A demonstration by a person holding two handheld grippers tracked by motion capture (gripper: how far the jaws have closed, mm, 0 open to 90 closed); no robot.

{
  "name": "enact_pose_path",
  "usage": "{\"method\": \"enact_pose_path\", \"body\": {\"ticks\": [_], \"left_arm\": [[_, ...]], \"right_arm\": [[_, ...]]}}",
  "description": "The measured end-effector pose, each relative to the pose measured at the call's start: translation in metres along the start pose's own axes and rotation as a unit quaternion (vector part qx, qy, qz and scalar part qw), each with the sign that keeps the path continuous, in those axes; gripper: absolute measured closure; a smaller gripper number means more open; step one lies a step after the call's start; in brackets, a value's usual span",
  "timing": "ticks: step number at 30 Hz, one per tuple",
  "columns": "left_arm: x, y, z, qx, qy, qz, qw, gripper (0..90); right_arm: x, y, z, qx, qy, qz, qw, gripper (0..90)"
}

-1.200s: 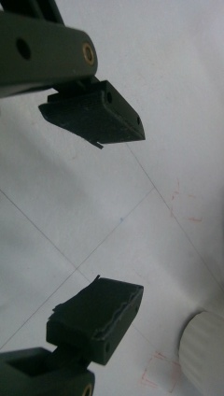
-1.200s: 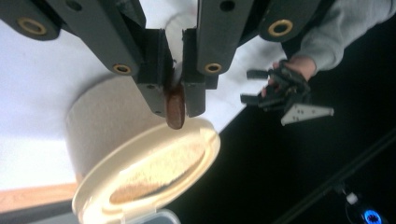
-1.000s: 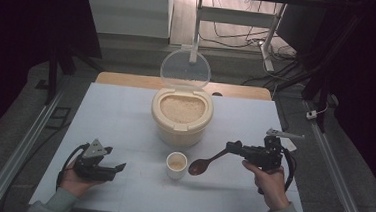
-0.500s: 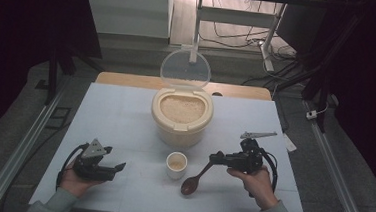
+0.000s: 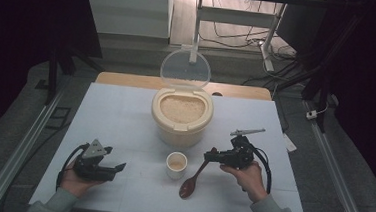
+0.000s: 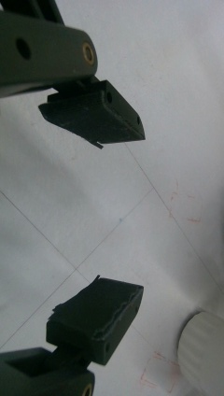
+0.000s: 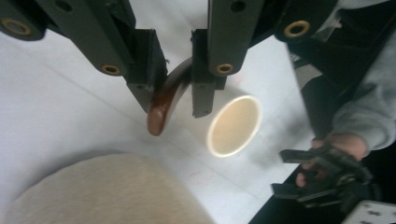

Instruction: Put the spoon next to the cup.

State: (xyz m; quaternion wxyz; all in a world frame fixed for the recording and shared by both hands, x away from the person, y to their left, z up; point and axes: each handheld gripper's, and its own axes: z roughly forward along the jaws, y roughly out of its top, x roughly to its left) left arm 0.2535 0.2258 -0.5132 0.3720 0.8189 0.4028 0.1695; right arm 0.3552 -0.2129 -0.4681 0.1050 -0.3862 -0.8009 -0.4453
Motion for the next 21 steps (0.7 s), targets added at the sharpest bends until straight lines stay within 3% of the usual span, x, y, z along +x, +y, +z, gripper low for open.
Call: {"method": "enact_pose_path", "body": {"ticks": [8,16,21], "left_arm": [[0.0,0.0,0.0,0.001,-0.001,0.0,1.0,22.6],[0.0,0.0,0.001,0.002,-0.001,0.001,1.0,22.6],[0.0,0.0,0.001,0.003,-0.002,0.002,1.0,22.6]], "right_arm": [[-0.017,-0.002,0.016,-0.005,-0.025,-0.014,0.9996,67.2],[-0.024,-0.003,0.03,0.001,-0.067,-0.04,0.997,57.3],[-0.029,-0.005,0.037,0.002,-0.085,-0.042,0.9955,54.2]]}}
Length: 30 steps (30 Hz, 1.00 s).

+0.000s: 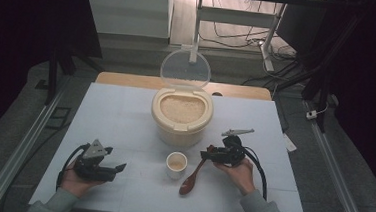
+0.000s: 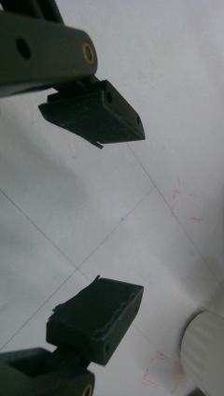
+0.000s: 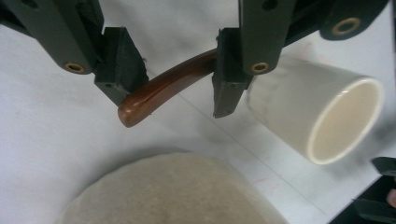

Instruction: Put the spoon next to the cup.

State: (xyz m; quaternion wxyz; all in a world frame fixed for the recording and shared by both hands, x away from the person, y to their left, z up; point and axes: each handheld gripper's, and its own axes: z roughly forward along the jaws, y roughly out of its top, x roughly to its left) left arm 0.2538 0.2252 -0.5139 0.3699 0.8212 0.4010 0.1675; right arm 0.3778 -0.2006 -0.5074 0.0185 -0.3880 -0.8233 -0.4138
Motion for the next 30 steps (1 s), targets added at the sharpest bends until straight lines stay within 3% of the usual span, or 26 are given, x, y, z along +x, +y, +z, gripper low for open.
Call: {"method": "enact_pose_path", "body": {"ticks": [7,17,23,28,30], "left_arm": [[0.0,0.0,0.0,0.0,0.0,0.001,1.0,22.6],[0.0,0.0,0.001,0.002,0.0,0.002,1.0,22.6],[0.0,0.0,0.001,0.001,-0.001,0.003,1.0,22.6],[0.0,0.0,0.0,-0.001,-0.001,0.001,1.0,22.6],[0.0,0.0,0.0,-0.001,-0.001,0.001,1.0,22.6]], "right_arm": [[-0.005,-0.004,0.007,0.001,-0.016,0.003,0.9999,49.7],[-0.004,-0.009,0.011,0.008,-0.075,-0.024,0.9969,41.3],[-0.003,-0.009,0.01,0.002,-0.091,-0.03,0.9954,33.6],[0.003,-0.009,-0.005,-0.036,-0.119,-0.059,0.9905,32.6],[0.005,-0.01,-0.012,-0.046,-0.114,-0.07,0.9899,33.9]]}}
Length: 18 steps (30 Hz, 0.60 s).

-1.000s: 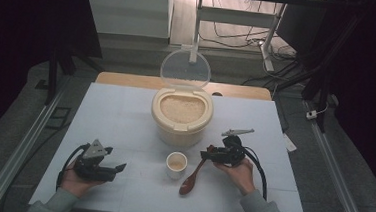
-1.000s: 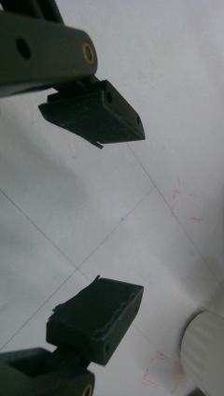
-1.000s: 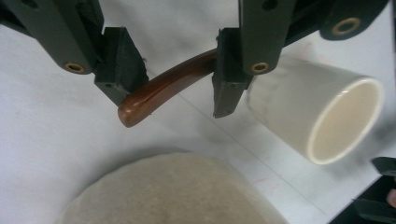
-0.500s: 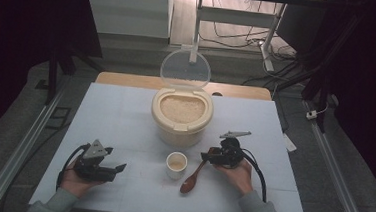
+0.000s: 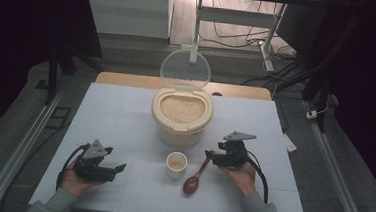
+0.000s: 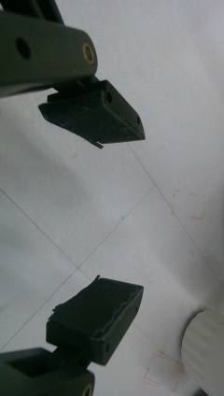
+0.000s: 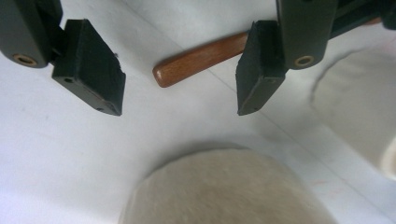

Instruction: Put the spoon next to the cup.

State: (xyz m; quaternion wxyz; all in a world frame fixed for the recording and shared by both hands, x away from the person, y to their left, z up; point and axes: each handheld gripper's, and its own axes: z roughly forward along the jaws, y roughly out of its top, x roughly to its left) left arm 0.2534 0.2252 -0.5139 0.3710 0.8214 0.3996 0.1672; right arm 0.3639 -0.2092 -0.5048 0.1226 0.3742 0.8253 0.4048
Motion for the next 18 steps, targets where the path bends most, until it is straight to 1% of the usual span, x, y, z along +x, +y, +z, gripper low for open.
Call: {"method": "enact_pose_path", "body": {"ticks": [1,3,4,5,7,9,12,15,18], "left_arm": [[0.0,0.0,0.0,0.0,0.0,0.0,1.0,22.6],[0.0,0.0,0.0,-0.001,0.0,0.0,1.0,22.6],[0.0,0.0,0.0,-0.002,0.0,-0.001,1.0,22.6],[0.0,0.0,-0.001,-0.002,0.0,-0.001,1.0,22.6],[0.0,0.0,-0.001,-0.002,0.0,-0.001,1.0,22.6],[0.0,0.0,-0.001,-0.002,0.0,-0.001,1.0,22.6],[0.0,0.0,-0.001,-0.002,0.0,0.0,1.0,22.6],[0.0,0.001,-0.001,-0.003,0.0,-0.001,1.0,22.6],[-0.001,0.001,-0.001,-0.005,-0.001,-0.001,1.0,22.6]], "right_arm": [[0.001,-0.001,-0.004,-0.008,0.002,-0.008,0.9999,34.6],[0.003,-0.003,-0.011,-0.016,0.008,-0.02,0.9996,34.8],[0.004,-0.005,-0.016,-0.026,0.011,-0.031,0.9991,35.2],[0.005,-0.008,-0.021,-0.028,0.011,-0.038,0.9988,35.7],[0.006,-0.014,-0.029,-0.037,0.015,-0.042,0.9983,36.3],[0.005,-0.02,-0.036,-0.041,0.02,-0.045,0.9979,36.7],[0.003,-0.03,-0.047,-0.043,0.021,-0.039,0.9981,37.0],[-0.001,-0.04,-0.057,-0.049,0.019,-0.034,0.998,37.6],[-0.004,-0.049,-0.068,-0.054,0.016,-0.035,0.9978,37.9]]}}
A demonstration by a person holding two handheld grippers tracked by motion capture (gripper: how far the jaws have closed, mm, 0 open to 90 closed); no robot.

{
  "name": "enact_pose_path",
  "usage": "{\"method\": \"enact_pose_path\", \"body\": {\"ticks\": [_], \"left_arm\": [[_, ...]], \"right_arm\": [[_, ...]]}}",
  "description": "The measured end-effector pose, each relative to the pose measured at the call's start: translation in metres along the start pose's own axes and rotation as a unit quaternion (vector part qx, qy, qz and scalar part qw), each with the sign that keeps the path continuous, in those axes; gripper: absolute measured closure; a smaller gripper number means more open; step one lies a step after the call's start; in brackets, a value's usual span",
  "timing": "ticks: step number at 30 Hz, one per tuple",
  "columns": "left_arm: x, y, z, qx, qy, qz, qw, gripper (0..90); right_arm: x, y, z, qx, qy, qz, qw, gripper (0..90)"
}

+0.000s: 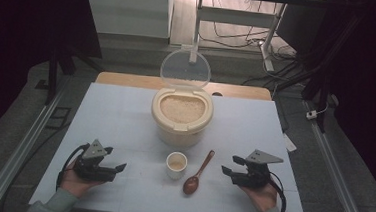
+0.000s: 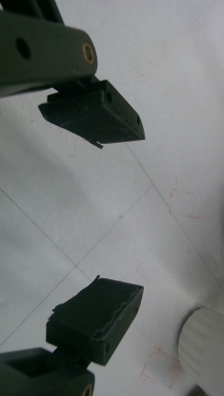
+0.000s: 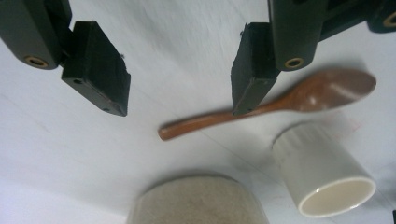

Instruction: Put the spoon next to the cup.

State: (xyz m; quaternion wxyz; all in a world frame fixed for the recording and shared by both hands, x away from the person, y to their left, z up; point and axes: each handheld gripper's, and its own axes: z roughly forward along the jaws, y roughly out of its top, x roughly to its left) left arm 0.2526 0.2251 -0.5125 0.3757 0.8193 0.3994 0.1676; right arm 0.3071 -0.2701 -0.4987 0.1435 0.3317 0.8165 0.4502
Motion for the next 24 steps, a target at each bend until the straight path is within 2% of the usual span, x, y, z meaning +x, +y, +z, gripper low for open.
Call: {"method": "enact_pose_path", "body": {"ticks": [4,9,15,24], "left_arm": [[0.0,0.0,0.0,-0.002,0.0,-0.001,1.0,22.6],[0.0,0.001,0.0,-0.002,-0.001,0.001,1.0,22.6],[-0.001,0.001,0.0,-0.004,-0.001,0.0,1.0,22.4],[-0.001,0.001,-0.001,-0.006,-0.004,-0.001,1.0,22.2]], "right_arm": [[-0.005,-0.007,-0.014,-0.001,-0.017,-0.003,0.9999,38.3],[-0.011,-0.014,-0.024,-0.006,-0.024,0.001,0.9997,38.3],[-0.008,-0.013,-0.024,0.001,-0.029,-0.02,0.9994,38.6],[-0.008,-0.014,-0.023,0.007,-0.028,-0.028,0.9992,38.6]]}}
